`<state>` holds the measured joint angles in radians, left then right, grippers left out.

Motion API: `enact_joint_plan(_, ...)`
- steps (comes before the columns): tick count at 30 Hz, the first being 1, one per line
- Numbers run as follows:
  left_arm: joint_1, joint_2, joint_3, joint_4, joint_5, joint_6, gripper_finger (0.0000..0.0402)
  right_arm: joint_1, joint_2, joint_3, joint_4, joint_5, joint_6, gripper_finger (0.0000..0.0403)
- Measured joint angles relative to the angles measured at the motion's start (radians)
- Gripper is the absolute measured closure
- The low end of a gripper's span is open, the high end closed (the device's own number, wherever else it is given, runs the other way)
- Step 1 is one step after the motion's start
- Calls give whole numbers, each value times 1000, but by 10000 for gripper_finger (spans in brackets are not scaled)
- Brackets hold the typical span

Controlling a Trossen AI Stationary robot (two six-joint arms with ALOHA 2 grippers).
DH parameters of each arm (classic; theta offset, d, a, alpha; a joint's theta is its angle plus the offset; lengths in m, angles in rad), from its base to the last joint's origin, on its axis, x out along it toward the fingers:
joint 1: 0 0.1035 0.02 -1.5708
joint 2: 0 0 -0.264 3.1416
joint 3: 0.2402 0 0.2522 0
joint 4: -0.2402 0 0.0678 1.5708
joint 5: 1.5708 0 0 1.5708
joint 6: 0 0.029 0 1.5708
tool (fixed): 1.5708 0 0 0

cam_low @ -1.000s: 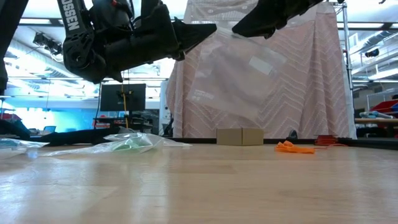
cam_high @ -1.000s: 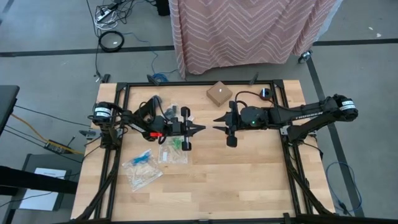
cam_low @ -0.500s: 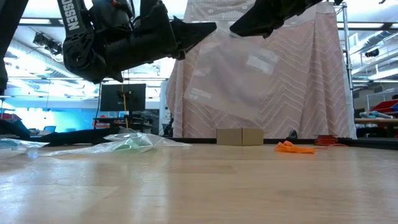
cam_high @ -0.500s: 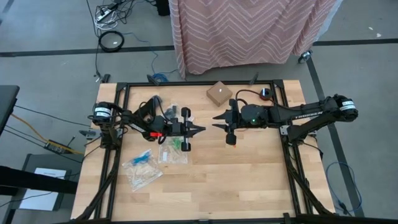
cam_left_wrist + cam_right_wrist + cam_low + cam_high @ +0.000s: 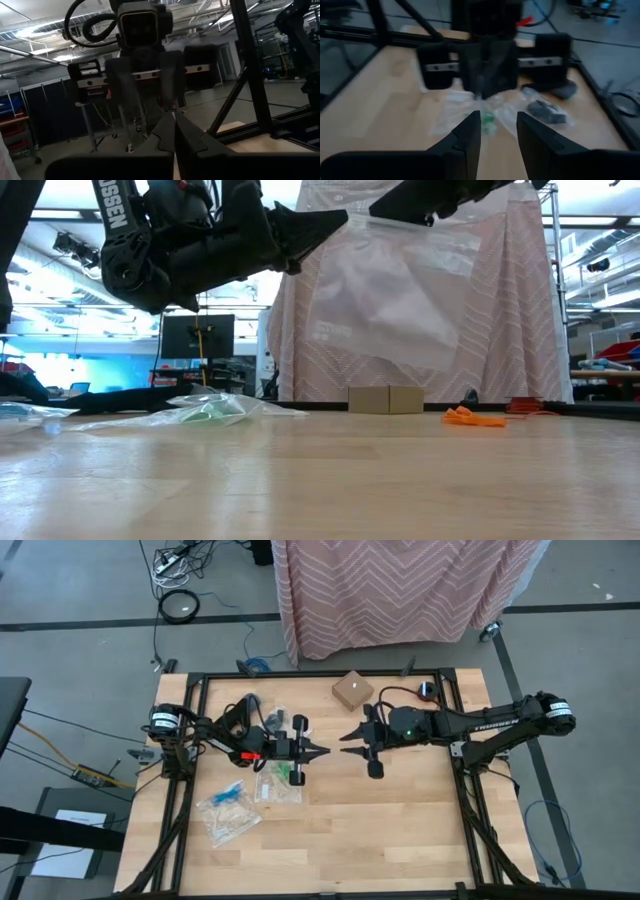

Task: Sort rubber bands
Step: Open the transparent zip bag

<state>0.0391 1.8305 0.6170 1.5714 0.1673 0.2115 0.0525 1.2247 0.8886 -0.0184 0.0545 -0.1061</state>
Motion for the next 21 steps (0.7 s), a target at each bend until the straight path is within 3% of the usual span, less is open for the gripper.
enact_joint_plan(21, 0, 0, 0, -2, -2, -3, 396, -15, 0, 0, -31, 1, -1, 290)
